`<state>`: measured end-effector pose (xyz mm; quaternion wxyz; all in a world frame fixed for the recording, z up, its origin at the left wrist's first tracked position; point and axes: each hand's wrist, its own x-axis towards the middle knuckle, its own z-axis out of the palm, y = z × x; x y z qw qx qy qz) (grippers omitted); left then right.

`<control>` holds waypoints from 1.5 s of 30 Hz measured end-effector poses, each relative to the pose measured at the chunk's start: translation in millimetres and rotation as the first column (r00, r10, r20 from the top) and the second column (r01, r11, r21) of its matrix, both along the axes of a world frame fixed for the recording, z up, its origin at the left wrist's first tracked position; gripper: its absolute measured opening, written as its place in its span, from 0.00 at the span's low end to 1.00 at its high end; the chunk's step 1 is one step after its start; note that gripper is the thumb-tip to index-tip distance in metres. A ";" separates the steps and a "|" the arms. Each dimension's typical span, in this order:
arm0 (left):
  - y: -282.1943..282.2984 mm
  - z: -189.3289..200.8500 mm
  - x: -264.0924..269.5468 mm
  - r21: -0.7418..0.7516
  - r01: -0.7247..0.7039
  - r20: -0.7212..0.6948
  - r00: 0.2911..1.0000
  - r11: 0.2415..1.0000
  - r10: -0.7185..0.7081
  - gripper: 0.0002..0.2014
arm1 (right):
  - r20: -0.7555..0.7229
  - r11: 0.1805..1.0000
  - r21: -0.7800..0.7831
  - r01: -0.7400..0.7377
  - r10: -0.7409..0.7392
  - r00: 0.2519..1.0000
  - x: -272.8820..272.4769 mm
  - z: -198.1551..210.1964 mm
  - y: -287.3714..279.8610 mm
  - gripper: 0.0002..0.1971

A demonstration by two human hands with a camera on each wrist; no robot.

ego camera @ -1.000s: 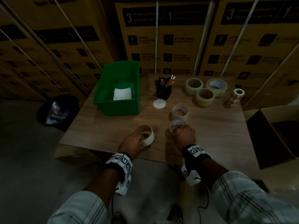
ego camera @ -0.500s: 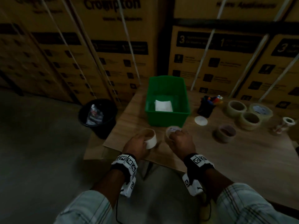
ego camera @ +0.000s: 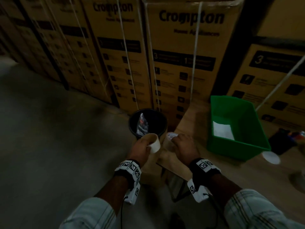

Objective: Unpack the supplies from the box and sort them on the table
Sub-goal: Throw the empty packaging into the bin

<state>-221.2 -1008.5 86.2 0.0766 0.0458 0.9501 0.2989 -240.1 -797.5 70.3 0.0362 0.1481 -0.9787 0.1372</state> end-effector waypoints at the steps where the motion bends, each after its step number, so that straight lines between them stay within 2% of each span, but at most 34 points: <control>1: -8.1 -1.2 -8.1 -0.002 -0.017 0.004 1.000 1.000 0.017 0.26 | 0.012 1.000 -0.008 -0.015 0.015 1.000 -12.2 -0.7 -9.0 0.15; 4: -29.1 -8.7 -34.2 0.033 -0.077 0.033 0.997 0.997 0.076 0.27 | 0.041 0.997 -0.019 -0.080 0.081 0.996 -48.3 -7.2 -32.9 0.16; 7: -44.5 -12.8 -66.2 0.029 -0.112 0.067 0.992 0.993 0.110 0.25 | 0.096 0.996 0.032 -0.085 0.081 0.992 -89.6 -16.5 -53.5 0.16; 9: -46.8 -8.0 -88.9 0.131 -0.261 0.172 0.956 0.956 0.237 0.20 | 0.155 0.995 0.048 -0.086 0.078 0.985 -120.0 -20.4 -65.0 0.15; 10: -46.3 -4.5 -101.7 0.204 -0.358 0.271 0.915 0.911 0.299 0.19 | 0.185 0.996 0.048 -0.078 0.068 0.980 -134.6 -20.0 -70.4 0.15; 12: -47.7 -2.4 -130.5 0.340 -0.515 0.464 0.820 0.787 0.336 0.24 | 0.233 0.997 0.046 -0.058 0.046 0.971 -164.4 -21.1 -79.7 0.16; 13: -46.7 -0.4 -144.7 0.414 -0.613 0.561 0.754 0.673 0.341 0.30 | 0.266 0.997 0.048 -0.063 0.048 0.963 -178.9 -22.5 -84.0 0.17; 15: -49.7 -4.1 -171.7 0.443 -0.658 0.631 0.711 0.609 0.309 0.34 | 0.338 0.994 0.059 -0.097 0.071 0.938 -205.1 -24.0 -91.8 0.18; 16: -50.3 -9.6 -183.6 0.421 -0.611 0.598 0.743 0.670 0.302 0.32 | 0.366 0.991 0.068 -0.114 0.081 0.927 -215.1 -24.4 -95.0 0.18; 17: -51.1 -13.0 -195.1 0.432 -0.647 0.624 0.717 0.628 0.310 0.33 | 0.381 0.989 0.075 -0.127 0.089 0.920 -224.8 -26.3 -97.8 0.17; 18: -49.5 -19.4 -205.3 0.408 -0.610 0.609 0.736 0.680 0.294 0.36 | 0.396 0.987 0.084 -0.135 0.091 0.914 -232.9 -28.9 -99.5 0.17; 19: -46.0 -18.8 -212.9 0.404 -0.641 0.643 0.706 0.653 0.295 0.39 | 0.416 0.987 0.086 -0.133 0.086 0.905 -239.1 -31.6 -100.6 0.17; 20: -44.2 -24.5 -221.6 0.351 -0.622 0.620 0.715 0.700 0.324 0.40 | 0.435 0.988 0.095 -0.125 0.072 0.897 -244.3 -34.0 -101.0 0.17; 21: -41.9 -31.0 -229.7 0.318 -0.652 0.645 0.681 0.688 0.347 0.36 | 0.447 0.988 0.104 -0.117 0.058 0.893 -249.8 -38.0 -100.6 0.17; 23: -38.7 -33.8 -243.0 0.226 -0.609 0.567 0.717 0.761 0.405 0.25 | 0.457 0.988 0.109 -0.108 0.046 0.888 -261.4 -45.3 -98.5 0.16; 24: -39.9 -40.3 -249.7 0.138 -0.521 0.544 0.751 0.842 0.375 0.24 | 0.461 0.990 0.104 -0.096 0.038 0.887 -266.4 -49.0 -97.4 0.15; 25: -43.0 -41.8 -251.2 0.066 -0.423 0.550 0.771 0.904 0.321 0.25 | 0.470 0.992 0.094 -0.083 0.029 0.882 -271.5 -54.2 -96.5 0.15; 26: -45.7 -46.9 -254.3 -0.016 -0.321 0.491 0.822 0.947 0.287 0.26 | 0.477 0.992 0.094 -0.078 0.024 0.878 -275.8 -58.6 -95.7 0.15; 29: -49.5 -71.0 -267.6 -0.155 -0.264 0.457 0.835 0.952 0.306 0.19 | 0.479 0.991 0.103 -0.080 0.021 0.877 -284.6 -69.9 -95.4 0.16; 31: -51.5 -79.7 -270.8 -0.157 -0.253 0.496 0.816 0.955 0.297 0.23 | 0.496 0.991 0.110 -0.077 0.012 0.868 -288.2 -77.4 -97.1 0.17; 33: -48.0 -75.8 -268.8 -0.172 -0.167 0.511 0.828 0.971 0.232 0.26 | 0.530 0.989 0.122 -0.083 0.006 0.848 -290.2 -82.5 -97.6 0.20; 36: -47.1 -81.9 -265.7 -0.201 -0.046 0.482 0.865 0.979 0.140 0.23 | 0.545 0.988 0.129 -0.080 -0.004 0.838 -292.1 -88.2 -97.9 0.25; 40: -48.4 -79.7 -261.0 -0.202 0.010 0.428 0.900 0.979 0.079 0.21 | 0.488 0.993 0.110 -0.031 -0.027 0.872 -287.4 -87.0 -100.4 0.18; 45: -50.2 -71.0 -246.2 -0.227 0.037 0.318 0.947 0.973 0.038 0.22 | 0.418 0.998 0.059 -0.008 -0.017 0.908 -266.2 -79.8 -99.4 0.14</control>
